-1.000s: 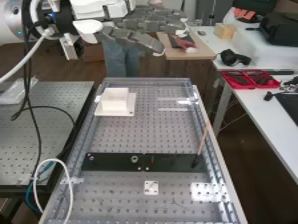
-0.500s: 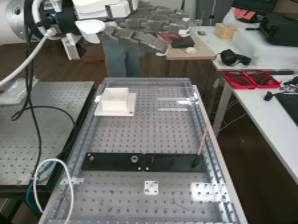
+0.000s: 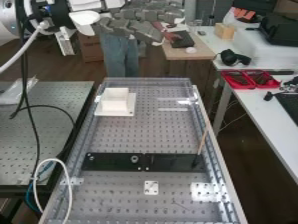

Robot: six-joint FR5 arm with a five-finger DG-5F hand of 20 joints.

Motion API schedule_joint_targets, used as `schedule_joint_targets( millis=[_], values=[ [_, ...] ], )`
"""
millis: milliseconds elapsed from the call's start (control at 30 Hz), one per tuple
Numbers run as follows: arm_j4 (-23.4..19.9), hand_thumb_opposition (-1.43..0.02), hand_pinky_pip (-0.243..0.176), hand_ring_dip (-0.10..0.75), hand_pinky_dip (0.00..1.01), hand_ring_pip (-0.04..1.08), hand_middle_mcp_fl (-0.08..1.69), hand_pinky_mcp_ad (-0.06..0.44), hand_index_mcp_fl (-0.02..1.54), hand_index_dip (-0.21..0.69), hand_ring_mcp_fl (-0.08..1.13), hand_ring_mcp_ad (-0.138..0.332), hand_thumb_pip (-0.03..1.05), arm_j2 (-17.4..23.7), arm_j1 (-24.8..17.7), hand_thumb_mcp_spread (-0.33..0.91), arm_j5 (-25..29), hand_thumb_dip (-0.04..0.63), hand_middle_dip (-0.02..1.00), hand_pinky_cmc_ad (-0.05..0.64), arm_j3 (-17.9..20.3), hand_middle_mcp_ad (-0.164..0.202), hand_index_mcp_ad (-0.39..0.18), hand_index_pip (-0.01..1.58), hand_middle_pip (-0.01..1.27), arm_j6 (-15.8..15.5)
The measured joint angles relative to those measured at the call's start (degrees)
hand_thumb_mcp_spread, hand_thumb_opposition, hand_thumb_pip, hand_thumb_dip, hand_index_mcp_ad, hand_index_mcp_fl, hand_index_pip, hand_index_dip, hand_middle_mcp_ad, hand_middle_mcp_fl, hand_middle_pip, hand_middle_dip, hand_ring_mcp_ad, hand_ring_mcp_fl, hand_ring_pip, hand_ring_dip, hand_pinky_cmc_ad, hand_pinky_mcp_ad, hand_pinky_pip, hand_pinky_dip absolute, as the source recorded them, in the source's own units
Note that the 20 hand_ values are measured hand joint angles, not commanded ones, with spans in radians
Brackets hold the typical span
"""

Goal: Grab the larger nut and place it in the white container

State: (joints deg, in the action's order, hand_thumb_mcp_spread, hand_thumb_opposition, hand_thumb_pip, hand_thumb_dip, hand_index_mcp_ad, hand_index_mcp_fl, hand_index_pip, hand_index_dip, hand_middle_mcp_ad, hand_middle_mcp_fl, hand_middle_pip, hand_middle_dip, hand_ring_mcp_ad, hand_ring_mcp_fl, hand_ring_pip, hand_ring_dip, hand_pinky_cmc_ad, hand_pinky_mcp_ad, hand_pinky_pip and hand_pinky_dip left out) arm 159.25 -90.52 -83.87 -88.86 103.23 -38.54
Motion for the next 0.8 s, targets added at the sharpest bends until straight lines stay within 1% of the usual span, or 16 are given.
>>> schedule_joint_targets(
  millis=[200,533,800],
  values=[
    [0.87,-0.76,-0.058,0.056,0.37,0.1,0.2,0.279,0.19,0.028,0.02,0.134,0.6,0.2,-0.09,0.24,-0.1,0.222,0.21,0.335,-0.08,0.058,-0.103,0.12,0.11,-0.47],
    [2.12,-0.76,-0.058,0.056,0.37,0.1,0.2,0.279,0.17,0.028,0.02,0.134,0.6,-0.53,0.53,0.24,-1.95,0.222,0.21,0.335,-1.07,0.058,-0.103,0.12,0.11,-0.94],
    [3.18,-0.76,-0.058,0.056,0.37,0.1,0.2,0.279,0.17,0.028,0.02,0.134,0.59,-0.08,0.91,0.24,-2.77,0.218,0.21,0.335,-1.56,0.058,-0.103,0.12,0.11,-1.06]
  ],
)
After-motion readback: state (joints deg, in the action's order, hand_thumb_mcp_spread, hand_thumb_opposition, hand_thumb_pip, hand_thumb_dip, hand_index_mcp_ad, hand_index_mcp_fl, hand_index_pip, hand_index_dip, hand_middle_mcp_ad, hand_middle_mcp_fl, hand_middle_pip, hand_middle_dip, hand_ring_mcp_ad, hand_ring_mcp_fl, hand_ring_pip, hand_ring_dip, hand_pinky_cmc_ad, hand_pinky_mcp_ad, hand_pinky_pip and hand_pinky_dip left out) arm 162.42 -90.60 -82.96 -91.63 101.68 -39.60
